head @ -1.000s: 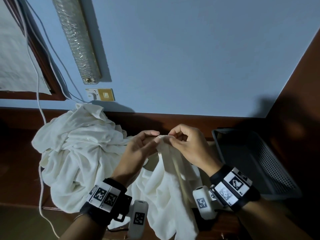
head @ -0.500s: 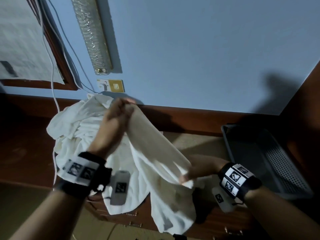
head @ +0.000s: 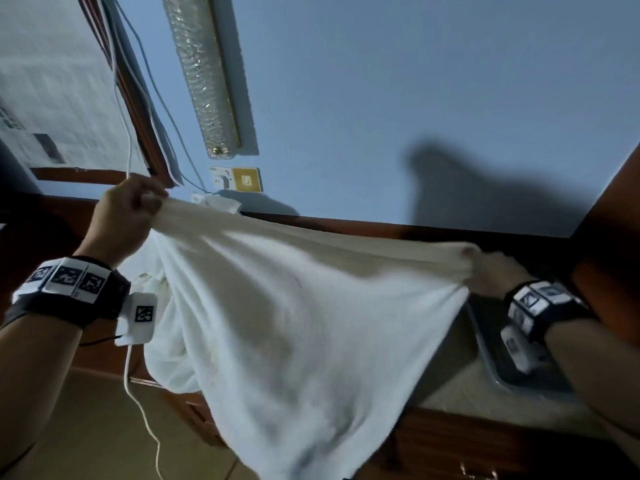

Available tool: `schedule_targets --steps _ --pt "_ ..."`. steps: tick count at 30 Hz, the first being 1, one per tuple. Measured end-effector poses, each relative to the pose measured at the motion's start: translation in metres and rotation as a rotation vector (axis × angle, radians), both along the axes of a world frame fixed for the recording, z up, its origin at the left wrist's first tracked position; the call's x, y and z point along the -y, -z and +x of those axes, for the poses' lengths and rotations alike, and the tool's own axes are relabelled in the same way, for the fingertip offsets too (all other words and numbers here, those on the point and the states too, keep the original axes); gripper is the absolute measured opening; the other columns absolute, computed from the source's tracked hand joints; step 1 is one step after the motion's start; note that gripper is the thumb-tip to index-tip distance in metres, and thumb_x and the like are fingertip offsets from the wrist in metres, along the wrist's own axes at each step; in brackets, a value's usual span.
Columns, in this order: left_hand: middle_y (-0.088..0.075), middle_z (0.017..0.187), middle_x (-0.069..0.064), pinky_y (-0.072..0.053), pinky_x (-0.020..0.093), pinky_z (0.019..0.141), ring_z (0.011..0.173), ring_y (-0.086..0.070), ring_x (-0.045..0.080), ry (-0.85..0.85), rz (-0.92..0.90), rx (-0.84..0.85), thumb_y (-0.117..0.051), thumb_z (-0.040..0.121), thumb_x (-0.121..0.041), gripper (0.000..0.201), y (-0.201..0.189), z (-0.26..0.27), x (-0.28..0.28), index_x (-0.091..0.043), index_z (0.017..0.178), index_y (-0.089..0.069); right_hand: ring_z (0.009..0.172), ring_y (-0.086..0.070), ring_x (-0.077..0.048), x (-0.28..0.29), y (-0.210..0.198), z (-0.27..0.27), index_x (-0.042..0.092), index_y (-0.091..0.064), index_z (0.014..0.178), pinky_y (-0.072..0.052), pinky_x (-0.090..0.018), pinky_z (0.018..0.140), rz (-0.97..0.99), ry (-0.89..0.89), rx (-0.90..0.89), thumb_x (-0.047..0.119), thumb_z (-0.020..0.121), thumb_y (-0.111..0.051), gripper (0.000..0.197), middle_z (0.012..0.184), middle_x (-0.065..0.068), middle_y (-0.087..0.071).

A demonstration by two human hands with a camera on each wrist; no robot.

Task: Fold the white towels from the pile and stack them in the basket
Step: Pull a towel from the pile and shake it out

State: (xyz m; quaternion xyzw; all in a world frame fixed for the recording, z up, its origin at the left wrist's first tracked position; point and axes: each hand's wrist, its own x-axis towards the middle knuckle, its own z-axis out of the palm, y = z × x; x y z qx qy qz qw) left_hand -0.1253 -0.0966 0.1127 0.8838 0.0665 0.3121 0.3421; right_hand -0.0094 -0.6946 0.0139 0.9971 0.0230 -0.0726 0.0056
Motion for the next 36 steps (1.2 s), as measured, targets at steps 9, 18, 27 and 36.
schedule_targets --steps 9,18,27,36 --pt "-0.077 0.089 0.017 -0.047 0.036 0.075 0.080 -0.067 0.030 -0.076 0.431 -0.067 -0.076 0.082 -0.001 0.020 -0.075 0.044 0.000 -0.008 0.100 -0.079 0.117 -0.060 -0.048 0.015 -0.180 0.045 0.009 -0.042 0.131 -0.053 -0.051 0.094 0.168 0.050 0.505 0.014 0.083 -0.062 0.052 0.131 -0.026 -0.056" --pt "-0.073 0.091 0.018 -0.057 0.043 0.076 0.080 -0.061 0.033 -0.223 0.504 -0.125 -0.081 0.085 -0.020 0.011 -0.128 0.088 0.014 -0.011 0.091 -0.079 0.129 -0.042 -0.038 0.025 -0.231 0.052 0.018 -0.064 0.129 -0.047 -0.048 0.094 -0.307 0.149 0.516 0.021 0.097 -0.053 0.034 0.132 -0.013 -0.051" --pt "-0.073 0.089 0.024 -0.054 0.046 0.078 0.087 -0.067 0.044 -0.267 0.383 -0.001 -0.076 0.084 -0.014 0.009 -0.134 0.097 0.017 -0.009 0.091 -0.079 0.121 -0.056 -0.038 0.049 -0.228 0.041 0.007 -0.071 0.117 -0.050 -0.041 0.092 -0.270 0.187 0.527 0.022 0.094 -0.068 0.028 0.124 -0.018 -0.067" --pt "-0.075 0.085 0.022 -0.057 0.047 0.080 0.087 -0.068 0.043 -0.249 0.390 0.020 -0.079 0.086 -0.015 0.010 -0.122 0.095 0.018 -0.006 0.090 -0.080 0.087 -0.064 -0.045 0.054 -0.222 0.032 0.001 -0.065 0.081 -0.047 -0.038 0.072 0.009 0.162 0.701 0.011 0.084 -0.065 0.011 0.092 -0.027 -0.067"
